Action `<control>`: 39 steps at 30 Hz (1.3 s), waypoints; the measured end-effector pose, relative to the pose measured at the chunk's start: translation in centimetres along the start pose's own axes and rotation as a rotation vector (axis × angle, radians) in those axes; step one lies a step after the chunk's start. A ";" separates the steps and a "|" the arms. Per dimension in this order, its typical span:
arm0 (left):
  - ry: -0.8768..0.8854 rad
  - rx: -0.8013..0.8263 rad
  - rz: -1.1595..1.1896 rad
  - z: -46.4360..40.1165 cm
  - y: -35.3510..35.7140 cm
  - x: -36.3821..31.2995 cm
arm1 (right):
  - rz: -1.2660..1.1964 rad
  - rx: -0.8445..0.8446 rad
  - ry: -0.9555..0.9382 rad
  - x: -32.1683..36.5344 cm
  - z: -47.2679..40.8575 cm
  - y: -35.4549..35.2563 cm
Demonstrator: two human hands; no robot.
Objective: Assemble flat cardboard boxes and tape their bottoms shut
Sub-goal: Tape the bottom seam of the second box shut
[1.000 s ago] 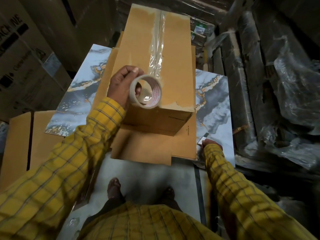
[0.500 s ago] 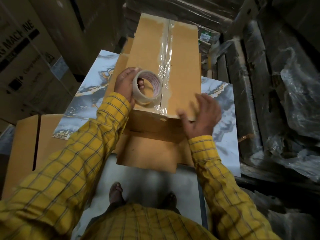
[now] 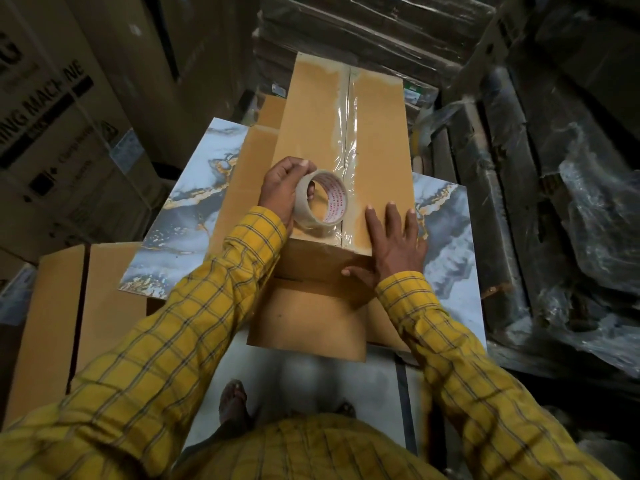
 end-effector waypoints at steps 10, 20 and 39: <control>-0.027 -0.046 -0.008 -1.9 -3.7 -3.1 | -0.057 -0.145 0.315 6.6 0.3 -1.2; 0.019 -0.088 -0.198 -2.9 -7.1 -6.8 | -0.085 -0.029 0.403 13.7 -0.3 0.3; 0.201 -0.430 -0.248 3.5 -9.0 -6.2 | -1.213 -0.287 -0.273 12.9 -5.4 -3.4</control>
Point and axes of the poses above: each hand's wrist, its own z-axis away from the middle knuckle, its own y-axis out of the palm, x = y × z, the point moved 9 cm from there along -z, towards the middle knuckle, and after that the axes turned 13 degrees about -y, right-handed, at the moved point
